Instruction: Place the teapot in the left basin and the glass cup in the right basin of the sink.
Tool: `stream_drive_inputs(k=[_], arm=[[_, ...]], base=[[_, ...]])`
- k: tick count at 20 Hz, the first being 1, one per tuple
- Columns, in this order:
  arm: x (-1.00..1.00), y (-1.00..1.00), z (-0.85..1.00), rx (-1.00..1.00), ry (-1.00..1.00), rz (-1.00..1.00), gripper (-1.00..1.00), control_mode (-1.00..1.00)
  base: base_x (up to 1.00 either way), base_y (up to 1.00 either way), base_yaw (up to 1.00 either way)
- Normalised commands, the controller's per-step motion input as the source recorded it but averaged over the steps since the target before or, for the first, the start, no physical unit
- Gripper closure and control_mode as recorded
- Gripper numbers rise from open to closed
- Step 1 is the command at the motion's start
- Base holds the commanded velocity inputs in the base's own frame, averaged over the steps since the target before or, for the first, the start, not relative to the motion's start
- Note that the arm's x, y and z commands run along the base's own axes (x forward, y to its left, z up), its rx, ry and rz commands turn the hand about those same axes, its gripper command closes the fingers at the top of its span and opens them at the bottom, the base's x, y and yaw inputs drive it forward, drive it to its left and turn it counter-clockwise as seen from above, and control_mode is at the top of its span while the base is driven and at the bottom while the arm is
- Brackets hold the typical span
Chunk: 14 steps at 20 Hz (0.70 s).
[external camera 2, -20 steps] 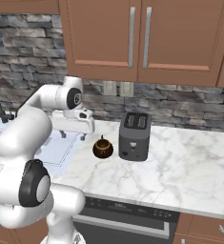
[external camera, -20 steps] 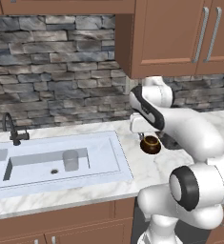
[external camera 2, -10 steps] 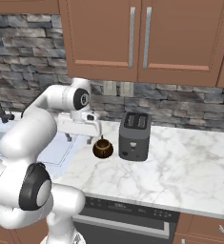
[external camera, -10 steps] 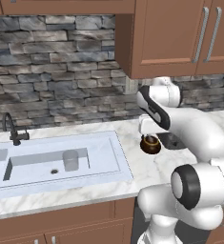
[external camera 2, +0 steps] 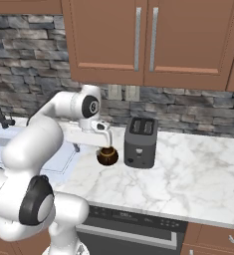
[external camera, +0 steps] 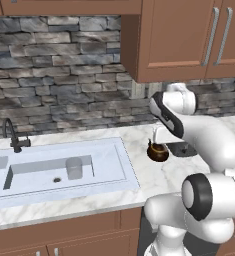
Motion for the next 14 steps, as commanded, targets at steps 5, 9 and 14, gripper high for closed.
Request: stream_drive_inputs(k=[5,9,14], arm=[[0.0,-0.15,-0.15,0.0,0.0,0.0,-1.0,-1.0],[0.0,-0.11,-0.16,0.0,0.0,0.02,-1.0,-1.0],[0.02,-0.03,-0.17,0.0,0.0,0.05,-1.0,-1.0]], base=[[0.0,0.0,0.0],[0.0,0.0,0.0],[0.0,0.0,0.0]])
